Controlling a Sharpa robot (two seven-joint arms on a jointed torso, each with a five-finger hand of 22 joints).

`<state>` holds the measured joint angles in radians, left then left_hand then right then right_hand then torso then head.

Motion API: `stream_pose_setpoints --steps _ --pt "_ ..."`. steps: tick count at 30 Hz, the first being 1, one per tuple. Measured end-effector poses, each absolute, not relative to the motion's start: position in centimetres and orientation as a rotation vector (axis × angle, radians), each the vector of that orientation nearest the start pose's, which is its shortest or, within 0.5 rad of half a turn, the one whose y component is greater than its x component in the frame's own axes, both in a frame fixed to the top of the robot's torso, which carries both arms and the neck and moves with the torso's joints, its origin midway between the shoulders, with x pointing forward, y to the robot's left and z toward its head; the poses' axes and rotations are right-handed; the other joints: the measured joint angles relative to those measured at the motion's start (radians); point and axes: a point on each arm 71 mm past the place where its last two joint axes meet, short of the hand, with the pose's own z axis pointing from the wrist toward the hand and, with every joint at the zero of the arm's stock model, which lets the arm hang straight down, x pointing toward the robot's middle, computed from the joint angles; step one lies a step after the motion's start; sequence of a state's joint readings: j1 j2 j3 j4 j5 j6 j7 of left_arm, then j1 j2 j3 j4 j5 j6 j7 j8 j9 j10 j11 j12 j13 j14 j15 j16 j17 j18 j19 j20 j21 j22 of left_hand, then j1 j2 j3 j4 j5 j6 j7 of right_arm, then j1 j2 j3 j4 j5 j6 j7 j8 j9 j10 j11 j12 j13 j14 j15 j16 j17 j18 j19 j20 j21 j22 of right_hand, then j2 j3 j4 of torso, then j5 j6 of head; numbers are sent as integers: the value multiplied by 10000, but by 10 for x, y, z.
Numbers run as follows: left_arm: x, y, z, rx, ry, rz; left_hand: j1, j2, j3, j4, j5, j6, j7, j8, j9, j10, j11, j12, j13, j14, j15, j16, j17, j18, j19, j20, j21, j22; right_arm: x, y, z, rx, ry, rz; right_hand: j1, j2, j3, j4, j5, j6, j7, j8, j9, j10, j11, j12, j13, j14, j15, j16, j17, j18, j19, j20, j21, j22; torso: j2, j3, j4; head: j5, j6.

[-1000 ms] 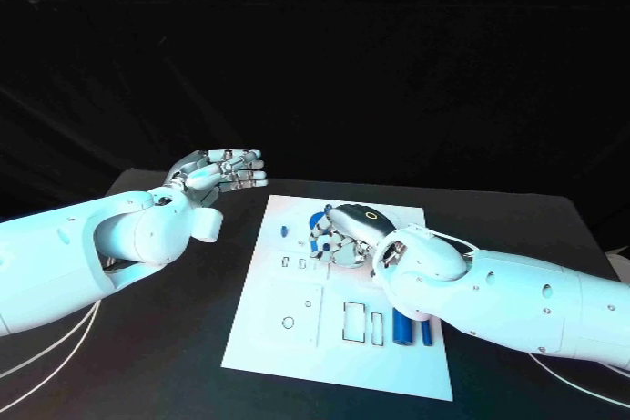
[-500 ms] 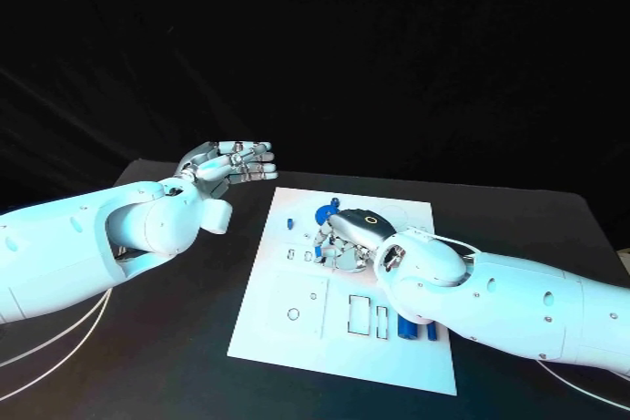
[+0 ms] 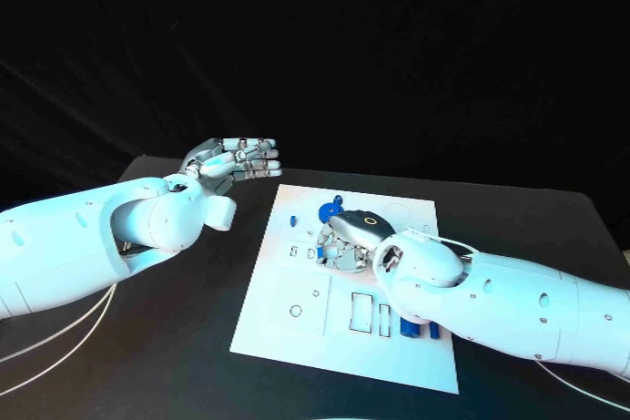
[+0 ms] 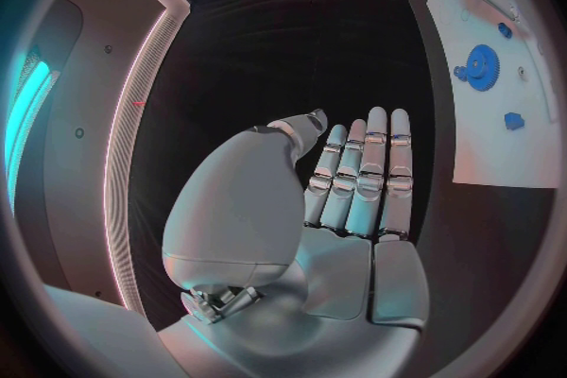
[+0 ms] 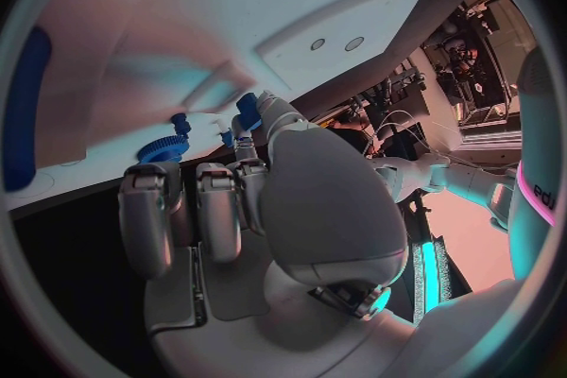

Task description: Assemble the parts on the task board

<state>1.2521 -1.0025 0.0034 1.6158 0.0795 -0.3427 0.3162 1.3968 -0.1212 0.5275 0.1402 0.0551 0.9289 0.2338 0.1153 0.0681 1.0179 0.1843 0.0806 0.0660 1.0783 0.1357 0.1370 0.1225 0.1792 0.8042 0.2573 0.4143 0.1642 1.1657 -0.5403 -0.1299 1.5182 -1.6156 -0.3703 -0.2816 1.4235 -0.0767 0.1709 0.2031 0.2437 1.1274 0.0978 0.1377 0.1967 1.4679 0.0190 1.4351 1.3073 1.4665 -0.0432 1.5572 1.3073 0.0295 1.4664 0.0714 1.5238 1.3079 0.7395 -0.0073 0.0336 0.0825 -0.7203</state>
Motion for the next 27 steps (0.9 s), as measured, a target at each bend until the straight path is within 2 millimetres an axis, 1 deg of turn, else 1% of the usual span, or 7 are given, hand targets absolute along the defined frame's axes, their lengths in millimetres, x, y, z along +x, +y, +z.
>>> stream_pose_setpoints --steps 15,27 --pt "484 264 -137 -12292 13342 -14834 0 0 0 0 0 0 0 0 0 0 0 0 0 0 0 0 7 0 0 0 0 0 448 -50 -223 -3481 16570 7169 -51 -55 -1 -1 -4 -1 -1 -13 2 0 0 0 0 0 0 0 7 0 0 0 0 -2 2 9 -8 29 -31" --pt "484 264 -137 -12290 13350 -14843 0 0 0 0 0 0 0 0 0 0 0 0 0 0 0 0 6 0 0 0 0 1 449 -48 -223 -3524 16513 7134 -77 -81 -1 -1 -5 -2 -2 -51 10 0 0 0 0 0 0 -1 6 0 0 0 0 -4 5 7 -6 38 -44"
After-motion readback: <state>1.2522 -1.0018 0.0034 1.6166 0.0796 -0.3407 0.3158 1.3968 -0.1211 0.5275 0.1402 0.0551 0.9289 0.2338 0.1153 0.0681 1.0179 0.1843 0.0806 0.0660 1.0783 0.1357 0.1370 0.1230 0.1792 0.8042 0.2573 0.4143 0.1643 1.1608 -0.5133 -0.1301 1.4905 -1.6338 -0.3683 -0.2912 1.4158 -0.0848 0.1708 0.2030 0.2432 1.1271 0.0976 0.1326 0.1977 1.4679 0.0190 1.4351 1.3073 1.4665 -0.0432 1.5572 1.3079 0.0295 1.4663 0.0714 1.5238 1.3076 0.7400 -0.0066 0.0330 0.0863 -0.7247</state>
